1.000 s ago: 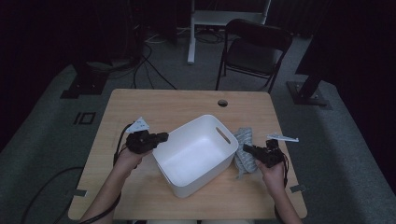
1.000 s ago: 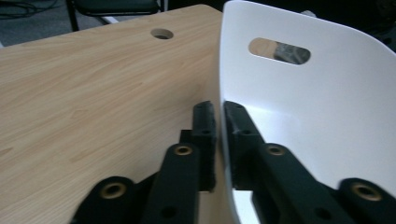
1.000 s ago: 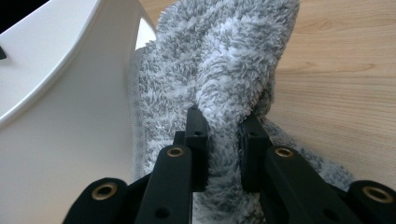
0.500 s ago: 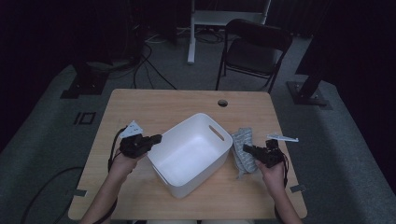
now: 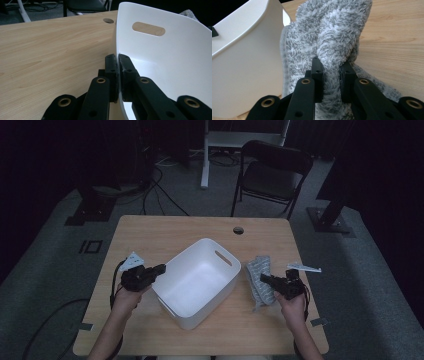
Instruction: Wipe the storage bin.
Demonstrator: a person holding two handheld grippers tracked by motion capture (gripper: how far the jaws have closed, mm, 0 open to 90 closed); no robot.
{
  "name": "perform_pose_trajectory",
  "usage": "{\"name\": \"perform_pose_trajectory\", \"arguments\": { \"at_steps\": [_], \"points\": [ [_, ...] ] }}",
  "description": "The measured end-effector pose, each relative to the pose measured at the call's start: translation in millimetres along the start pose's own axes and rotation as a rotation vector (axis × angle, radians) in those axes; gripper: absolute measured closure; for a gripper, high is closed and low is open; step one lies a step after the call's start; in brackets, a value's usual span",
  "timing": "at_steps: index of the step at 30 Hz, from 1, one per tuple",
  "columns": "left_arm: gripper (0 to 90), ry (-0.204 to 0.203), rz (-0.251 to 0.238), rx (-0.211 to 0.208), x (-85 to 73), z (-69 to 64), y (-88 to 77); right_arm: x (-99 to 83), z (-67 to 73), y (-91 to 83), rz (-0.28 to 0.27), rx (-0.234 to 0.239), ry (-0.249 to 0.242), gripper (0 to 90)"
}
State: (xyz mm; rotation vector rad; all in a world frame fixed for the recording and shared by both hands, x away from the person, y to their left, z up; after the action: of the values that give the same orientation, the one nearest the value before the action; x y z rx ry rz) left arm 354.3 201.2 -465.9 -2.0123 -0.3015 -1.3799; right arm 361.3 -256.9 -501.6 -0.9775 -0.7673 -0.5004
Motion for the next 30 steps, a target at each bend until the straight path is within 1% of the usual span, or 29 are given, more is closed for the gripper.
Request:
{"name": "perform_pose_trajectory", "arguments": {
  "at_steps": [4, 6, 7, 8, 11, 12, 13, 15, 17, 19, 24, 25, 27, 28, 30],
  "points": [
    [86.7, 0.016, 0.008, 0.015, -0.3, -1.3, 0.3, 3.3, 1.5, -8.3, -0.02, 0.003, 0.006, 78.4],
    [86.7, 0.018, 0.004, 0.014, -0.7, -1.3, 0.7, 7.4, 5.4, -17.1, -0.044, 0.012, -0.002, 78.4],
    [86.7, 0.018, 0.003, 0.013, -0.9, -1.2, 0.7, 11.5, 9.2, -25.5, -0.072, 0.02, -0.007, 78.4],
    [86.7, 0.02, 0.004, 0.012, -1.0, -1.2, 0.7, 13.6, 11.1, -29.9, -0.086, 0.03, -0.006, 78.4],
    [86.8, 0.026, 0.008, 0.011, -1.0, -1.3, 0.8, 22.1, 21.2, -48.9, -0.151, 0.093, 0.002, 78.4],
    [86.8, 0.028, 0.008, 0.008, -1.0, -1.1, 1.0, 23.2, 23.2, -51.1, -0.159, 0.102, 0.001, 78.4],
    [86.7, 0.029, 0.008, 0.007, -1.1, -1.1, 1.2, 25.4, 28.6, -55.1, -0.175, 0.134, -0.003, 78.4],
    [86.7, 0.031, 0.008, 0.005, -1.1, -1.0, 1.4, 26.9, 38.6, -57.3, -0.184, 0.168, -0.014, 78.4],
    [86.7, 0.033, 0.008, 0.003, -1.2, -1.0, 1.5, 25.6, 48.7, -53.0, -0.177, 0.187, -0.034, 78.3],
    [86.7, 0.037, 0.009, -0.001, -1.3, -0.9, 1.6, 22.4, 57.1, -43.1, -0.158, 0.168, -0.069, 78.3],
    [86.4, 0.045, 0.017, -0.016, -1.7, 0.1, 2.2, 15.5, 63.7, -19.1, -0.101, 0.147, -0.087, 78.3],
    [86.3, 0.047, 0.02, -0.019, -1.7, 0.4, 2.3, 13.1, 65.3, -12.4, -0.086, 0.129, -0.099, 78.3],
    [86.2, 0.054, 0.026, -0.022, -1.7, 0.6, 2.5, 10.9, 66.4, -6.7, -0.075, 0.1, -0.117, 78.3],
    [86.2, 0.053, 0.028, -0.025, -1.6, 1.0, 2.6, 9.8, 66.7, -4.2, -0.069, 0.101, -0.111, 78.3],
    [86.1, 0.057, 0.029, -0.029, -1.7, 1.3, 2.7, 7.9, 67.2, -0.4, -0.065, 0.093, -0.117, 78.3]
  ]
}}
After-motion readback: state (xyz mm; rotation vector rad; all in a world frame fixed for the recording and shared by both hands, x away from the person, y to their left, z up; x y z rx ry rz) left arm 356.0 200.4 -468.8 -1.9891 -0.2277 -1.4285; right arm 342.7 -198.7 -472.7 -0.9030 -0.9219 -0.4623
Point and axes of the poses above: each handheld gripper's, and its own axes: y roughly forward along the jaws, x roughly out of its top, z roughly to its left, the point moved 3 cm from there along y, roughly forward along the jaws, and after that the axes turned 10 degrees about -x, right-handed, at the moved point
